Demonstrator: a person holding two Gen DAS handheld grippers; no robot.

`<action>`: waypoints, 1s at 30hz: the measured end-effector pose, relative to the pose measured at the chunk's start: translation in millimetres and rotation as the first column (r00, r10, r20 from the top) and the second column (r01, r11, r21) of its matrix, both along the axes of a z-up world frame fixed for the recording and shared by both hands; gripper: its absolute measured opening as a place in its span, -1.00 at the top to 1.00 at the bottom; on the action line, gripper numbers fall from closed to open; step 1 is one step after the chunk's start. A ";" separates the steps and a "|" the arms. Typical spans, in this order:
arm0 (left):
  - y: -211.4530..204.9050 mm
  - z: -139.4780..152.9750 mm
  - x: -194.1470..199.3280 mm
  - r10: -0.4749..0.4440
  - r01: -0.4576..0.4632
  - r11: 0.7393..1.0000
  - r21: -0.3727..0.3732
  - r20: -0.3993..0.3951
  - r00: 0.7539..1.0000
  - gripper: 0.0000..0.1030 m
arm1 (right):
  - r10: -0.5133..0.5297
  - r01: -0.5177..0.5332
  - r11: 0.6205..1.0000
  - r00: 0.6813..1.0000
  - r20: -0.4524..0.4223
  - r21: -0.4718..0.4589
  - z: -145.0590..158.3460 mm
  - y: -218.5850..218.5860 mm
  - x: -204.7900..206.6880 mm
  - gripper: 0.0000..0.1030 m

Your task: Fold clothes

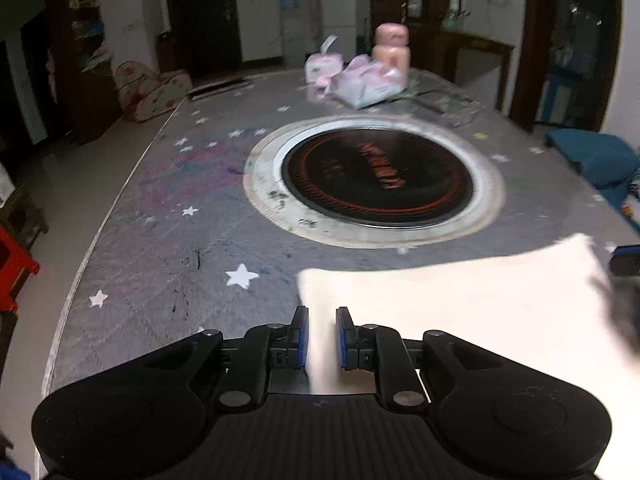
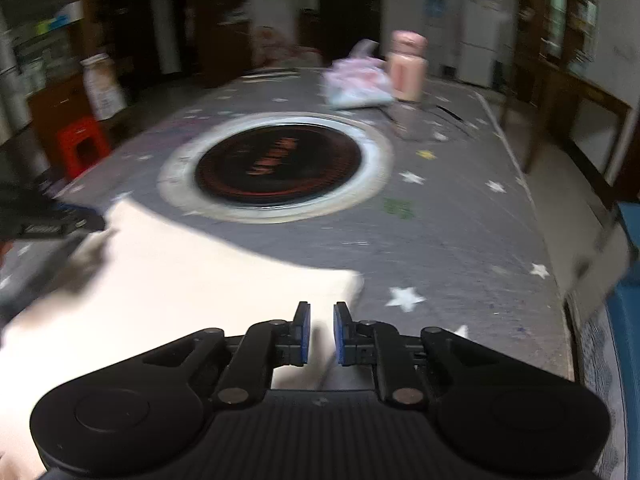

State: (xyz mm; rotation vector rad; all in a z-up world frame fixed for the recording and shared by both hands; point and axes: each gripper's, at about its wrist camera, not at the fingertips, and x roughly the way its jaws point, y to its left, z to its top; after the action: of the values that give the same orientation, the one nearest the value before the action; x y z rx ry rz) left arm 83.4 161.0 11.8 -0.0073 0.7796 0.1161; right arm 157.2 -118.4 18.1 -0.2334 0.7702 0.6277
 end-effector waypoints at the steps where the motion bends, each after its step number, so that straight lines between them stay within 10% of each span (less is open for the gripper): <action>1: -4.5 2.9 -8.9 -0.020 0.020 1.000 0.002 0.007 1.000 0.69 | 0.026 -0.026 1.000 1.000 0.002 0.000 2.3 1.7 -10.2 0.73; 15: -85.7 -6.5 -144.4 -0.256 0.256 0.967 0.008 0.044 0.966 0.35 | 0.363 -0.363 0.930 0.932 -0.021 -0.052 -7.0 31.4 -168.0 0.17; 30: -107.0 -27.4 -176.3 -0.318 0.314 0.946 0.084 0.046 0.947 0.24 | 0.203 -0.203 0.979 0.977 -0.069 0.018 -16.2 -42.9 -217.4 0.16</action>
State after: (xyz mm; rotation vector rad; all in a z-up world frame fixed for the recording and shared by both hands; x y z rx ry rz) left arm -92.8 54.0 -15.5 0.1858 0.7075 -0.1594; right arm -60.2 -161.4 1.9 -0.2830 0.8168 0.8372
